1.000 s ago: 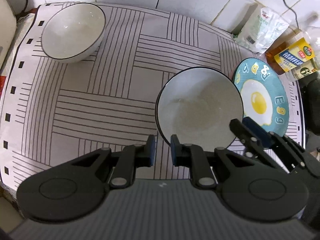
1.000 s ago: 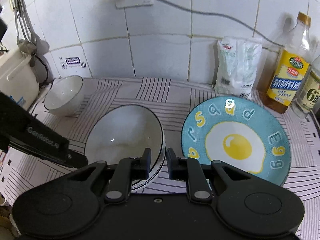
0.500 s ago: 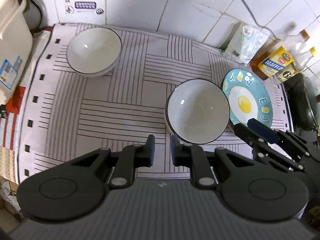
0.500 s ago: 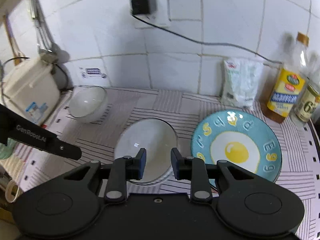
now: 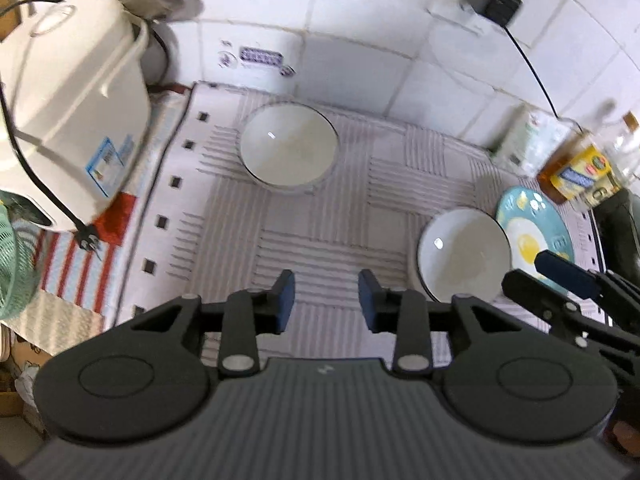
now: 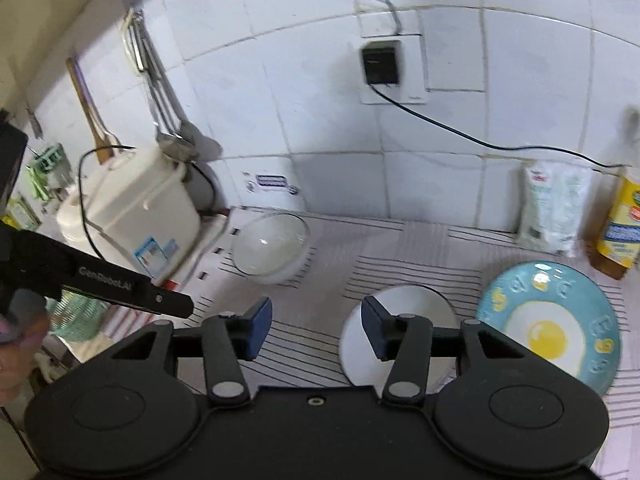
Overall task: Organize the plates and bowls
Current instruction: 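Move both tools to the white bowl beside the rice cooker and grip it, then carry the gripped bowl with both tools over the bowl stack and lower it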
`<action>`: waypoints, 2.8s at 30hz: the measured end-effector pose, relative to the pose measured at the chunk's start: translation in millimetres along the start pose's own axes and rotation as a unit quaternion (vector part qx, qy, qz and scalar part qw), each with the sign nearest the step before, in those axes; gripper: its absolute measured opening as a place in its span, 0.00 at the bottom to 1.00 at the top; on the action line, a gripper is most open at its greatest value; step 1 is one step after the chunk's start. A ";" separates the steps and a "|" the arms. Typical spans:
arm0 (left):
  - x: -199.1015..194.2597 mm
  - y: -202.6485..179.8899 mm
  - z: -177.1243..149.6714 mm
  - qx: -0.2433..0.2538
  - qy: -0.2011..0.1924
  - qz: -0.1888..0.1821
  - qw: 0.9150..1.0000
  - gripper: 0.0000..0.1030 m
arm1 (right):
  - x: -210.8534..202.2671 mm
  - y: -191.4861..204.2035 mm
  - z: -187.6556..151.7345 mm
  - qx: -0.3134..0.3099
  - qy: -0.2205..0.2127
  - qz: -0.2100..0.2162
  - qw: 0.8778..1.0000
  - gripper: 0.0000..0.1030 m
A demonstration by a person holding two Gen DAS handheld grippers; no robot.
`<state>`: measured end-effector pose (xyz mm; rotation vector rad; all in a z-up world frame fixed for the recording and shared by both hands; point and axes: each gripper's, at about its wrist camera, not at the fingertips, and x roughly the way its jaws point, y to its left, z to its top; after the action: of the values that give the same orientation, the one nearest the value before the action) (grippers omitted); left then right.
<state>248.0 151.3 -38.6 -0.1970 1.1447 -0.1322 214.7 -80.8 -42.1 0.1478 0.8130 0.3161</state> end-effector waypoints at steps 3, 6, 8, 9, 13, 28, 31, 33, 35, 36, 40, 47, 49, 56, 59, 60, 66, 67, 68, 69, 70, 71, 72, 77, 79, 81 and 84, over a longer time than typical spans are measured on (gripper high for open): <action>-3.4 16.2 8.1 -0.008 -0.020 0.001 1.000 0.43 | 10.5 10.6 8.3 -0.007 -0.003 0.025 1.000 0.54; -2.0 30.3 17.2 -0.006 -0.041 0.010 0.999 0.48 | 23.1 19.2 17.7 -0.012 -0.012 0.036 0.999 0.54; 6.0 39.4 21.4 -0.003 -0.048 0.016 0.999 0.50 | 33.6 24.7 23.1 -0.012 -0.021 0.038 0.999 0.54; 10.1 42.6 22.7 -0.003 -0.047 0.017 0.999 0.50 | 39.7 27.0 25.0 -0.011 -0.022 0.038 0.999 0.54; 33.1 56.1 28.4 0.001 -0.046 0.017 0.999 0.55 | 73.4 27.9 33.2 0.016 -0.015 0.042 0.999 0.54; 129.7 105.9 70.9 -0.021 -0.064 0.017 0.998 0.64 | 207.8 22.3 27.9 0.110 0.047 -0.033 0.992 0.54; 148.6 107.2 78.0 -0.027 -0.062 0.017 0.998 0.64 | 227.2 20.1 24.8 0.131 0.067 -0.037 0.988 0.53; 159.2 107.1 81.8 -0.024 -0.052 0.016 0.998 0.64 | 230.6 20.4 23.9 0.134 0.070 -0.041 0.988 0.51; 169.1 105.8 85.3 -0.017 -0.033 0.003 0.999 0.64 | 231.3 19.5 24.0 0.148 0.066 -0.042 0.986 0.50; 170.5 105.4 85.3 -0.017 -0.033 0.003 0.999 0.64 | 231.7 18.2 24.4 0.154 0.065 -0.040 0.985 0.47; 175.2 106.8 87.4 -0.022 -0.036 -0.004 0.999 0.61 | 240.7 13.4 23.4 0.164 0.078 -0.046 0.982 0.31; 187.4 115.4 90.0 -0.059 0.008 0.009 0.998 0.13 | 247.3 11.5 24.4 0.177 0.096 -0.030 0.979 0.17; 188.6 113.8 88.8 -0.069 0.013 0.003 0.998 0.07 | 248.7 14.0 25.4 0.169 0.093 -0.035 0.981 0.16; 176.5 97.8 86.4 -0.055 0.019 0.033 0.998 0.07 | 248.9 10.0 26.7 0.184 0.107 -0.038 0.976 0.16; 161.2 93.1 82.3 -0.057 0.022 0.030 0.998 0.07 | 232.3 7.9 26.7 0.185 0.101 -0.031 0.977 0.16; 155.5 90.8 81.1 -0.057 0.022 0.032 0.998 0.07 | 225.6 7.1 27.0 0.186 0.100 -0.026 0.977 0.16; 113.0 66.6 70.6 -0.044 0.004 0.027 0.999 0.07 | 180.4 5.7 31.1 0.188 0.080 -0.012 0.979 0.16; 105.5 60.9 68.5 -0.039 0.003 0.025 0.999 0.08 | 171.8 4.6 32.2 0.187 0.076 -0.011 0.979 0.16; 98.2 55.1 66.5 -0.035 0.002 0.021 0.999 0.08 | 160.8 3.5 33.1 0.185 0.070 -0.011 0.980 0.16; 92.0 50.7 64.7 -0.032 0.000 0.016 0.999 0.08 | 150.8 2.3 33.7 0.183 0.064 -0.012 0.981 0.16; 85.5 43.1 61.6 -0.029 -0.003 0.010 1.000 0.08 | 140.4 0.8 34.3 0.181 0.059 -0.013 0.982 0.16; 80.0 36.1 59.0 -0.026 -0.007 0.004 1.000 0.08 | 127.6 -1.7 34.8 0.181 0.051 -0.015 0.982 0.16; 74.4 27.8 56.1 -0.022 -0.011 -0.001 1.000 0.08 | 117.2 -4.2 34.9 0.180 0.046 -0.017 0.982 0.16; 54.6 -18.8 43.4 0.011 -0.019 -0.012 1.000 0.08 | 71.8 -14.3 36.0 0.151 0.018 -0.039 0.988 0.16; 48.6 -34.1 38.7 0.021 -0.024 -0.022 0.999 0.09 | 58.2 -21.4 36.9 0.144 0.015 -0.045 0.988 0.16; 42.6 -47.1 32.7 0.032 -0.029 -0.031 0.999 0.09 | 43.2 -32.8 36.8 0.146 0.014 -0.048 0.988 0.16; 39.5 -65.9 25.1 0.047 -0.022 -0.039 0.998 0.09 | 25.2 -43.6 35.5 0.146 0.007 -0.054 0.988 0.16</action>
<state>286.8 81.1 -49.0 -0.1601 1.0843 -0.2496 266.5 -113.8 -46.3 0.3746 0.8752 0.0944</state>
